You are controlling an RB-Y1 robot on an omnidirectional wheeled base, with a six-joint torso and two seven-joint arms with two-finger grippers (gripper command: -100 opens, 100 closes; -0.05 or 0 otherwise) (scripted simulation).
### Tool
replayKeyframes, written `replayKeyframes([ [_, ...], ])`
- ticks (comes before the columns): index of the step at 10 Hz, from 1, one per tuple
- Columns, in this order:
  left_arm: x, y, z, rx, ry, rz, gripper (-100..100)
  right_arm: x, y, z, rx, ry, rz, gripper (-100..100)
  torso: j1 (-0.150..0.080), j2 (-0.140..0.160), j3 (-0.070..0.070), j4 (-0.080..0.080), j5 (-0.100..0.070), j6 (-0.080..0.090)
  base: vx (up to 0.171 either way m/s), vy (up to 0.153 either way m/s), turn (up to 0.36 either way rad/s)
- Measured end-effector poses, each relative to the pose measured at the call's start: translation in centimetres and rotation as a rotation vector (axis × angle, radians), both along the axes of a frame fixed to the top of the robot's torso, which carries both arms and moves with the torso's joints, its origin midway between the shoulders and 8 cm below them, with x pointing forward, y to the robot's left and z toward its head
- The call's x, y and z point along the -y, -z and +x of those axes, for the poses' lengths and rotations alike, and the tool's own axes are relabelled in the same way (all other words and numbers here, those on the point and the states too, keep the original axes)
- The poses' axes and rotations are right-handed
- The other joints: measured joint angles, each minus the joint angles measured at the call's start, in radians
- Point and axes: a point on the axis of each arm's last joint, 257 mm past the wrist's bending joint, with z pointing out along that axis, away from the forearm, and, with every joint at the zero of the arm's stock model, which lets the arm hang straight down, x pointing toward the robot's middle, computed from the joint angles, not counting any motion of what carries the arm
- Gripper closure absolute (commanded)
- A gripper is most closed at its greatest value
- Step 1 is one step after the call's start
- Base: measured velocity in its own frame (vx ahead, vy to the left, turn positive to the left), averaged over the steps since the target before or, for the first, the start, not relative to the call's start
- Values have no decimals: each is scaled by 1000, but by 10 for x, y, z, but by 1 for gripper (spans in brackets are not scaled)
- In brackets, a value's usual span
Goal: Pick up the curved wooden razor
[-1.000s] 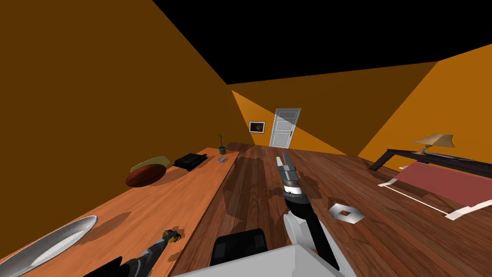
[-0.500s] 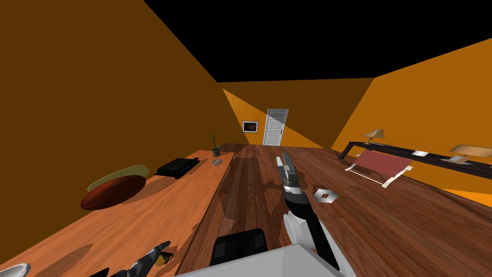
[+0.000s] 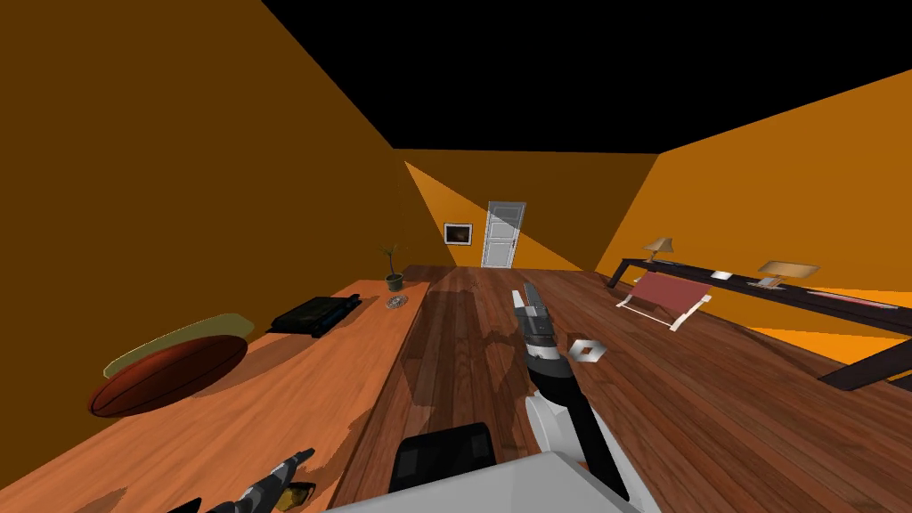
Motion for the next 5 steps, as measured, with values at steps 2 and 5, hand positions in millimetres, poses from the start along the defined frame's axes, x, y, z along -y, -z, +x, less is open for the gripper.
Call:
replayKeyframes([
  [2,-2,5,3,0,-23,-1,-100,0,0,0,0,0,0,0,-1,1,1,0,0,0,-70,13,-130],
  [5,-7,16,10,0,-68,1,-100,0,0,0,0,0,0,0,2,1,0,0,3,1,-66,12,-113],
])
